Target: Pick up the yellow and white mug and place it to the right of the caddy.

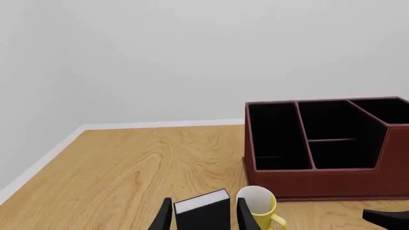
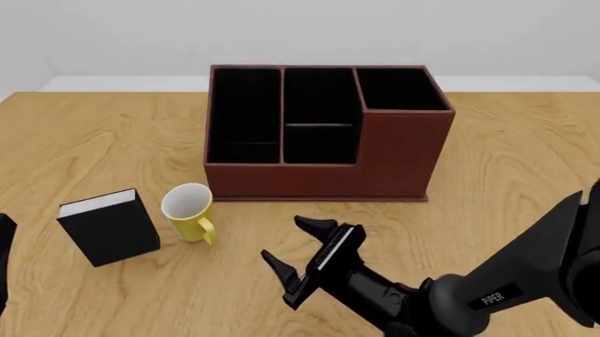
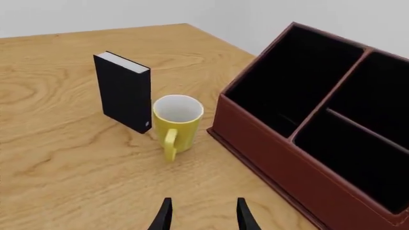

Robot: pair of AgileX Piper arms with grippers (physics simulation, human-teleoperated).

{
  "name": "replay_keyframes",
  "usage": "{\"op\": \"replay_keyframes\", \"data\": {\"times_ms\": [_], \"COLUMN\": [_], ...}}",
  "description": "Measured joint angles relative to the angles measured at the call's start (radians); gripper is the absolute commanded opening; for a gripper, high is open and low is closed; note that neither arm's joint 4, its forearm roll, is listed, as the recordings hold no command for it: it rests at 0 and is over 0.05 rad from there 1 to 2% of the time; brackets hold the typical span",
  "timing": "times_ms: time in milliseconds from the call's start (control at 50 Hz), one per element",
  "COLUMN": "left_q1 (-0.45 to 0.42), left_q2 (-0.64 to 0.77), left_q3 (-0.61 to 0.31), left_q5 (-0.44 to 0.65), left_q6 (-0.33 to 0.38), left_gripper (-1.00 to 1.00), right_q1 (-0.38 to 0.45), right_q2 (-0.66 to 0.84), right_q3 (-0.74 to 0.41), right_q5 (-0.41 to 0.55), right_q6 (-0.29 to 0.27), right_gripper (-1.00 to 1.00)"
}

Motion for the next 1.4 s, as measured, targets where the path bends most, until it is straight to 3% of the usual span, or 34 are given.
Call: {"op": "replay_keyframes", "data": {"times_ms": [420,1400], "left_q1": [0.017,0.015], "left_q2": [0.000,0.000], "left_q3": [-0.025,0.059], "left_q5": [0.021,-0.046], "left_q6": [-0.009,-0.035], "left_gripper": [1.00,1.00], "right_q1": [0.019,0.055], "right_q2": [0.068,0.207], "right_q3": [-0.075,-0.332], "right_q5": [0.015,0.168], "right_q6": [-0.003,-0.010], "right_gripper": [1.00,1.00]}}
